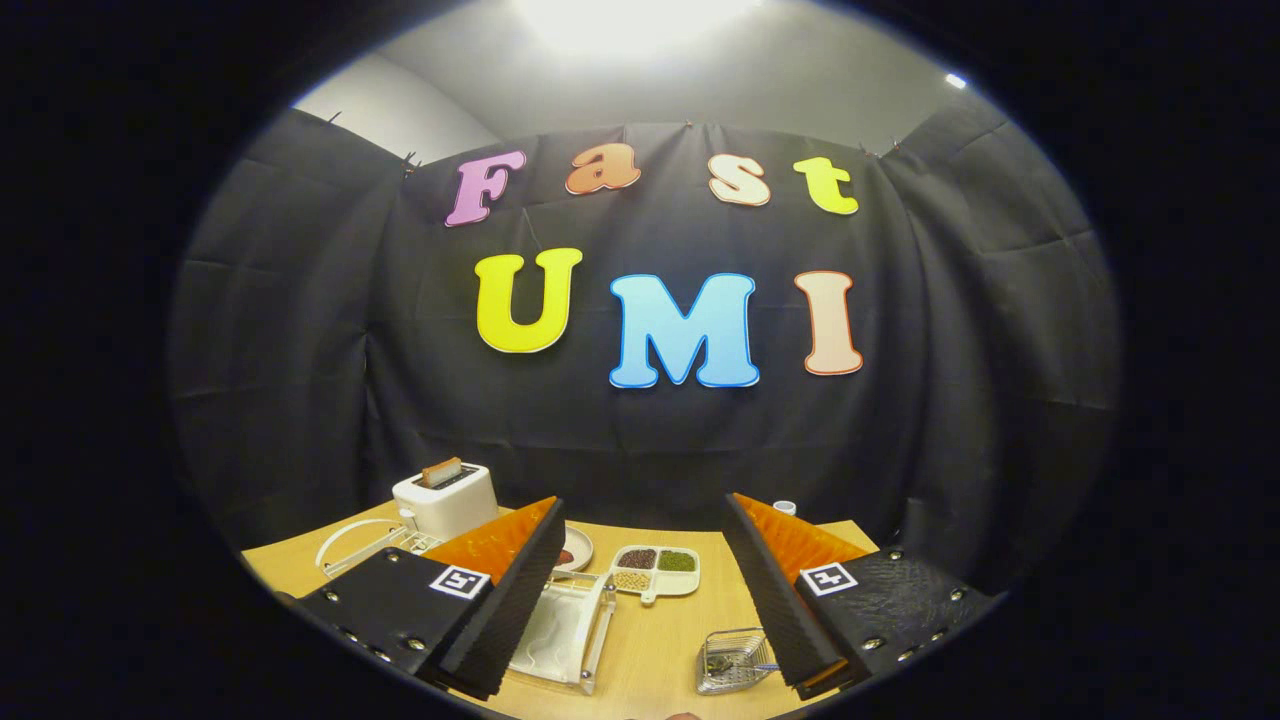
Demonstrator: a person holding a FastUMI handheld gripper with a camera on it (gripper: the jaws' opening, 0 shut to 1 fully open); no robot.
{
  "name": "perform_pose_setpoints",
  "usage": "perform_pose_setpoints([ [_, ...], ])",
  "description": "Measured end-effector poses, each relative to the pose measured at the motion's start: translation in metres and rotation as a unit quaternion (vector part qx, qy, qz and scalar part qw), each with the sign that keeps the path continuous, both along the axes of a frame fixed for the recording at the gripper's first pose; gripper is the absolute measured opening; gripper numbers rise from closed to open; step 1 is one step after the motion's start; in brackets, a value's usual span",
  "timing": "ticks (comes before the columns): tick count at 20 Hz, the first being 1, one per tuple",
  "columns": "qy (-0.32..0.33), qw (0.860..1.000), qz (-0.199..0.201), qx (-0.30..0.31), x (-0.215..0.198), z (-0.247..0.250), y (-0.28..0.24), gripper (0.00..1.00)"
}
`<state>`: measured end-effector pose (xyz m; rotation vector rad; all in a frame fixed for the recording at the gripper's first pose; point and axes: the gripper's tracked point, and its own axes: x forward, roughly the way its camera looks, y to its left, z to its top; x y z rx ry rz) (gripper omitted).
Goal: Take the plate from the dish rack, then take the spoon from the basket and place it into the plate.
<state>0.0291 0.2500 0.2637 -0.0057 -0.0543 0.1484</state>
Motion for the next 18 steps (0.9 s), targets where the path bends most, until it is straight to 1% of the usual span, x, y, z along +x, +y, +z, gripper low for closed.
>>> perform_pose_setpoints([
  [2, 0.008, 1.000, 0.004, 0.003, 0.007, 0.000, 0.015, 0.97],
  [4, 0.027, 1.000, 0.000, -0.009, 0.016, -0.004, 0.025, 0.97],
  [6, 0.043, 0.999, 0.006, -0.018, 0.025, -0.008, 0.041, 0.97],
  [8, 0.075, 0.997, 0.008, -0.032, 0.034, -0.021, 0.054, 0.97],
  [10, 0.117, 0.992, 0.022, -0.029, 0.042, -0.035, 0.075, 0.97],
  [11, 0.140, 0.990, 0.025, -0.025, 0.047, -0.042, 0.083, 0.97],
  [13, 0.192, 0.981, 0.016, -0.021, 0.057, -0.061, 0.089, 0.97],
  [16, 0.270, 0.963, 0.006, 0.002, 0.070, -0.092, 0.100, 0.97],
  [18, 0.307, 0.952, 0.000, 0.013, 0.079, -0.106, 0.102, 0.97],
])
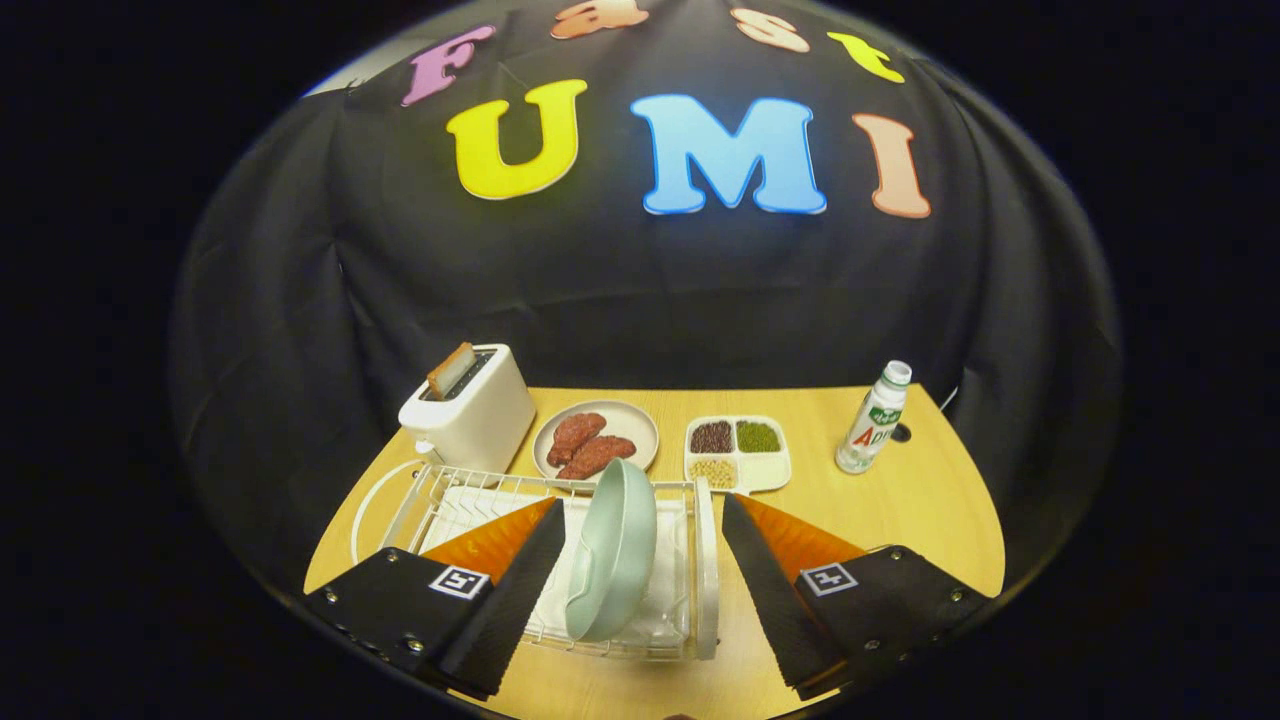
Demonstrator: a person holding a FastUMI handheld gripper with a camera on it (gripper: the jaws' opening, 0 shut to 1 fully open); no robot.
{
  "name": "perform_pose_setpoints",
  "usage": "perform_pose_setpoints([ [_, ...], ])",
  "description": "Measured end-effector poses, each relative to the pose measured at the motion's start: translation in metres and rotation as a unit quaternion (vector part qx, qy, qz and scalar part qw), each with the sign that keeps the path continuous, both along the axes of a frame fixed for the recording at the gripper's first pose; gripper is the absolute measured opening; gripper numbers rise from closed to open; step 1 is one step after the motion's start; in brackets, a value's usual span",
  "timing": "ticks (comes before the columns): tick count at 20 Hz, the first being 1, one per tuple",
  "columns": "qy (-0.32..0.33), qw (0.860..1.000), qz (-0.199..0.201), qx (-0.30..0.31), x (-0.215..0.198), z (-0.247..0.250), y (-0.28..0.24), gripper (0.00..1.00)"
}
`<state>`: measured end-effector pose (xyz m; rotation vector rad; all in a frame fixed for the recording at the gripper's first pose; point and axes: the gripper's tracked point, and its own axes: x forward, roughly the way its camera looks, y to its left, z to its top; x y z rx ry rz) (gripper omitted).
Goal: Take the plate from the dish rack, then take the spoon from the basket and place it into the plate.
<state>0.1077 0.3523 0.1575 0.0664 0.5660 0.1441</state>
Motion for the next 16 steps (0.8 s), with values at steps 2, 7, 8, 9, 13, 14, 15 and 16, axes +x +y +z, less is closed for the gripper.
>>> perform_pose_setpoints([
  [2, 0.027, 1.000, -0.007, -0.002, 0.008, -0.013, -0.001, 0.97],
  [7, 0.085, 0.996, -0.019, -0.022, 0.024, -0.043, 0.004, 0.98],
  [8, 0.097, 0.995, -0.022, -0.027, 0.026, -0.048, 0.004, 0.98],
  [9, 0.114, 0.992, -0.027, -0.036, 0.029, -0.058, 0.005, 0.98],
  [13, 0.164, 0.984, -0.041, -0.058, 0.032, -0.084, 0.005, 0.78],
  [14, 0.175, 0.982, -0.049, -0.058, 0.032, -0.094, 0.003, 0.73],
  [15, 0.179, 0.982, -0.048, -0.045, 0.037, -0.095, 0.007, 0.53],
  [16, 0.182, 0.981, -0.051, -0.043, 0.035, -0.095, 0.011, 0.33],
])
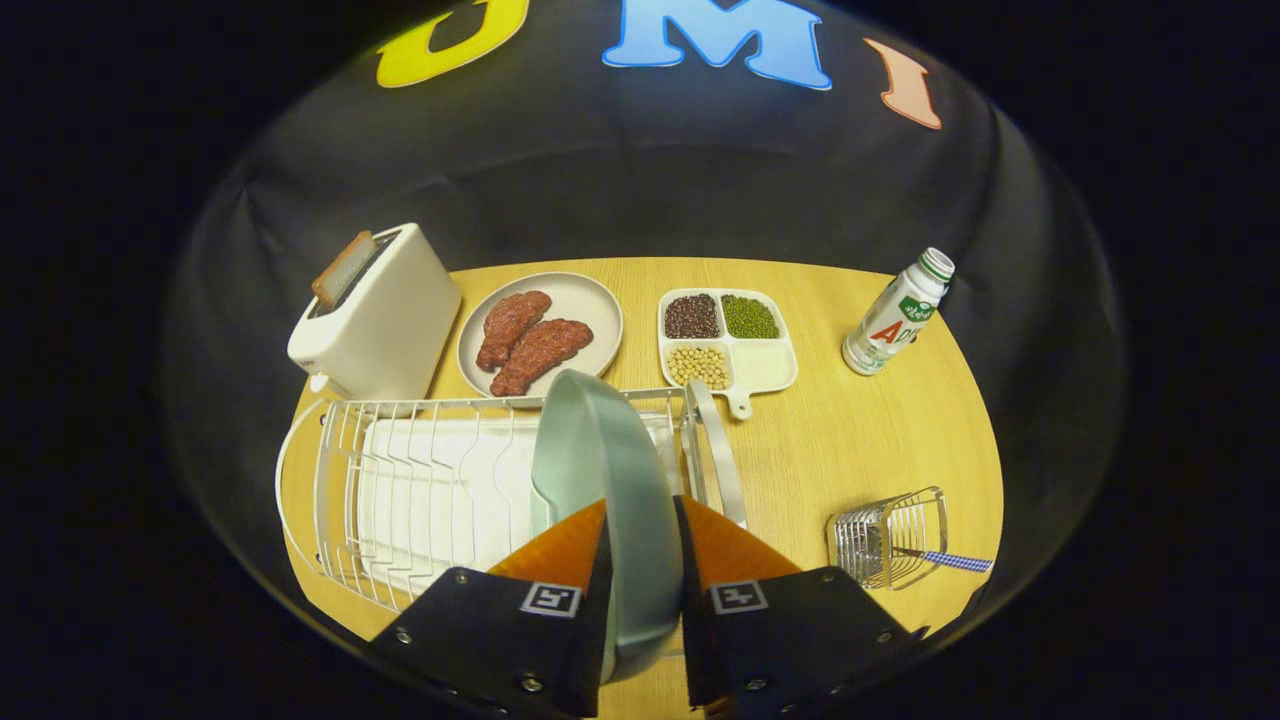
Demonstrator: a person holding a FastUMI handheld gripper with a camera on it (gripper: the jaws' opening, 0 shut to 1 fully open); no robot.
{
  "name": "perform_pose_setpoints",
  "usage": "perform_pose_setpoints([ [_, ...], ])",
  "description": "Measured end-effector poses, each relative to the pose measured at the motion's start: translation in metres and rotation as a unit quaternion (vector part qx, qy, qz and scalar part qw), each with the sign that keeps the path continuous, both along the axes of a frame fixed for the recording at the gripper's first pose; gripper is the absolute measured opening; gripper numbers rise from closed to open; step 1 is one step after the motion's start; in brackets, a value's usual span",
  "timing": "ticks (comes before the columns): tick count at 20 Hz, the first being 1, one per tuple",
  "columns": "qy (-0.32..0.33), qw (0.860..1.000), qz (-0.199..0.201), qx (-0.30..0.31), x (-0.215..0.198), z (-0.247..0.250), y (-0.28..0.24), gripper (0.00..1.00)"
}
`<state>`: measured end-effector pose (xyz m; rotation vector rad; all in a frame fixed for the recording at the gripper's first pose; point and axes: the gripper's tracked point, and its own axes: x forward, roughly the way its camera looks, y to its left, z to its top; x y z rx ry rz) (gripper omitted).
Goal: Take the plate from the dish rack, then take the spoon from the basket and place it into the plate.
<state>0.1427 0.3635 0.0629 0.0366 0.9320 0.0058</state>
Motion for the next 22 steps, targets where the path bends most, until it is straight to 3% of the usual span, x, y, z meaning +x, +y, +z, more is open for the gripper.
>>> perform_pose_setpoints([
  [2, 0.006, 1.000, 0.006, -0.010, -0.003, 0.003, 0.000, 0.26],
  [11, -0.030, 0.995, 0.007, -0.092, 0.003, 0.046, -0.007, 0.26],
  [19, -0.050, 0.997, 0.001, -0.055, -0.034, 0.076, -0.044, 0.26],
  [22, -0.058, 0.998, 0.017, -0.032, -0.055, 0.087, -0.064, 0.26],
])
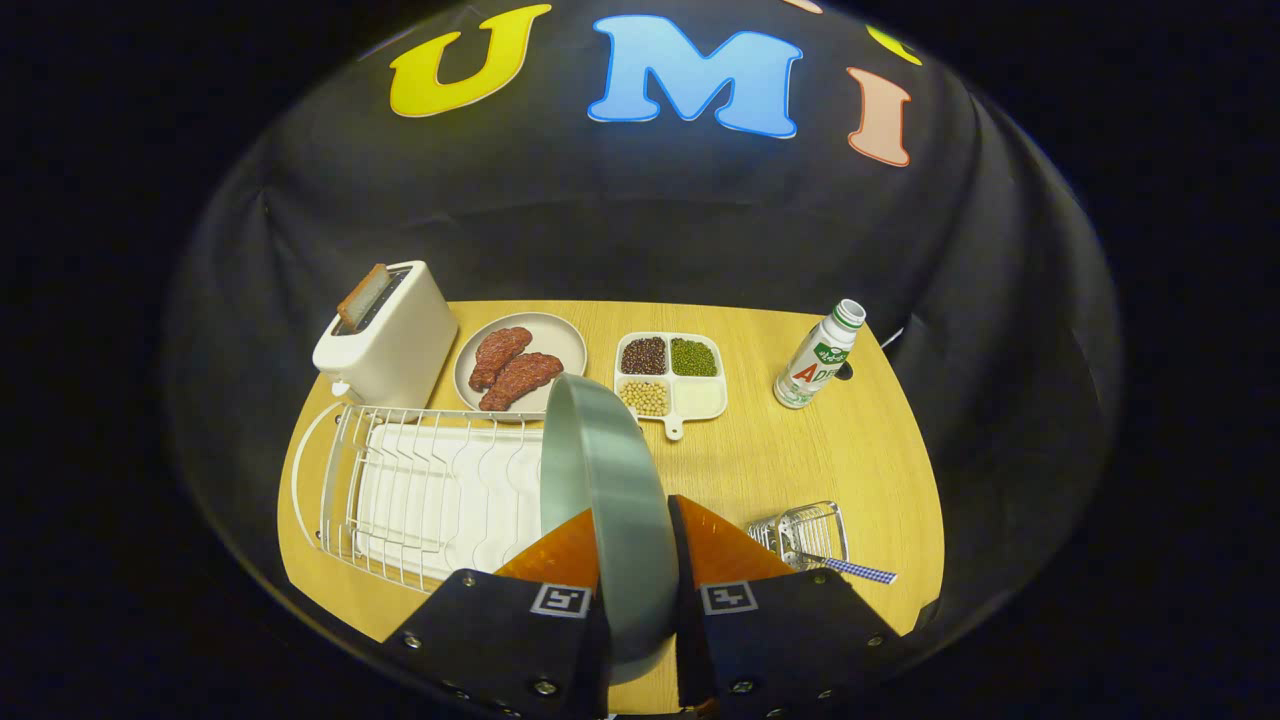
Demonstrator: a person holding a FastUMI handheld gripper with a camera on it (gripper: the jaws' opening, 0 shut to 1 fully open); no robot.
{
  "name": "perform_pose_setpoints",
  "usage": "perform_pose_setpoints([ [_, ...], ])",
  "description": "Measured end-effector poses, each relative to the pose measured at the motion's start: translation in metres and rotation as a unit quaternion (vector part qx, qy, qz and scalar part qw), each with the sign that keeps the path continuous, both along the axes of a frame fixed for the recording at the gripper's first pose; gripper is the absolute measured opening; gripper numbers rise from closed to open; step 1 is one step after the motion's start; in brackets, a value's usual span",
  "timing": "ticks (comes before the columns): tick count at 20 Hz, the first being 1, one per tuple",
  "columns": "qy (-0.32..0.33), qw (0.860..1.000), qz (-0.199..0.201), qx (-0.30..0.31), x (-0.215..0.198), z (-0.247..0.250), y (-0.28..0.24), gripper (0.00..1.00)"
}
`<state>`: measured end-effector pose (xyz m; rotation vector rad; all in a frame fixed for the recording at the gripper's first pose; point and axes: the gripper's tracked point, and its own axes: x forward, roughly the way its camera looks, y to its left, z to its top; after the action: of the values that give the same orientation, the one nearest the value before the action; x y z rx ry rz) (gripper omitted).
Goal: Take the plate from the dish rack, then take the spoon from the basket and place it into the plate.
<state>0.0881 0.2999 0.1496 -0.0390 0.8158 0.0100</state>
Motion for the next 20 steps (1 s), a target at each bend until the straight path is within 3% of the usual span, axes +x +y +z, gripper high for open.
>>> perform_pose_setpoints([
  [8, 0.003, 0.996, 0.020, 0.083, -0.070, -0.003, -0.052, 0.25],
  [15, 0.037, 0.986, 0.011, 0.161, -0.124, -0.038, -0.079, 0.25],
  [20, 0.053, 0.979, 0.020, 0.195, -0.152, -0.090, -0.090, 0.25],
])
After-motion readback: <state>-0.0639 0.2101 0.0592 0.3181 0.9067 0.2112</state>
